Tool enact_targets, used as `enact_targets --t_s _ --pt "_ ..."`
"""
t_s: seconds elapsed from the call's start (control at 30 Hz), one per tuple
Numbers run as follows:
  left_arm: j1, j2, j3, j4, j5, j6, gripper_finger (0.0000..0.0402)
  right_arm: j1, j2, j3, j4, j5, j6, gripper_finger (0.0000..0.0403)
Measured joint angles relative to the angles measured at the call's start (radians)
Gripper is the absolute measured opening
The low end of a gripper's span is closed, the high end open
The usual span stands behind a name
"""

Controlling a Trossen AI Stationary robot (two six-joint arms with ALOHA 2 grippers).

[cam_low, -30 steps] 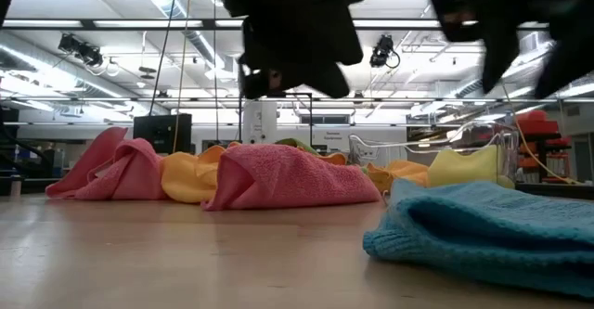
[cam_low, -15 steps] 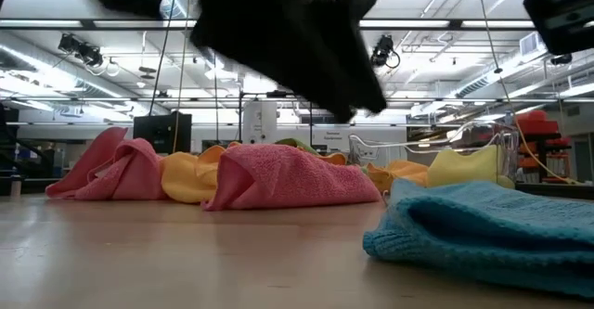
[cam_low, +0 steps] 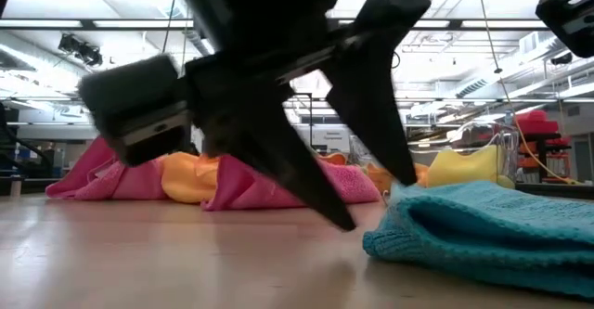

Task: Fold microfiber towels
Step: Fold the blue towel

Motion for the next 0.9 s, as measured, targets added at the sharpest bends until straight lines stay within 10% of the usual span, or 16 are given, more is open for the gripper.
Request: enact_targets --t_s 0.5,0.9 --pt "0.002 0.044 0.001 0.096 0.099 0.065 0.0191 -0.008 0.000 0.001 0.027 0.022 0.017 0.0147" --pt "0.001 0.054 0.000 0.101 0.180 -0.070 0.0013 -0.008 0.000 0.001 0.068 0.048 0.063 0.0147"
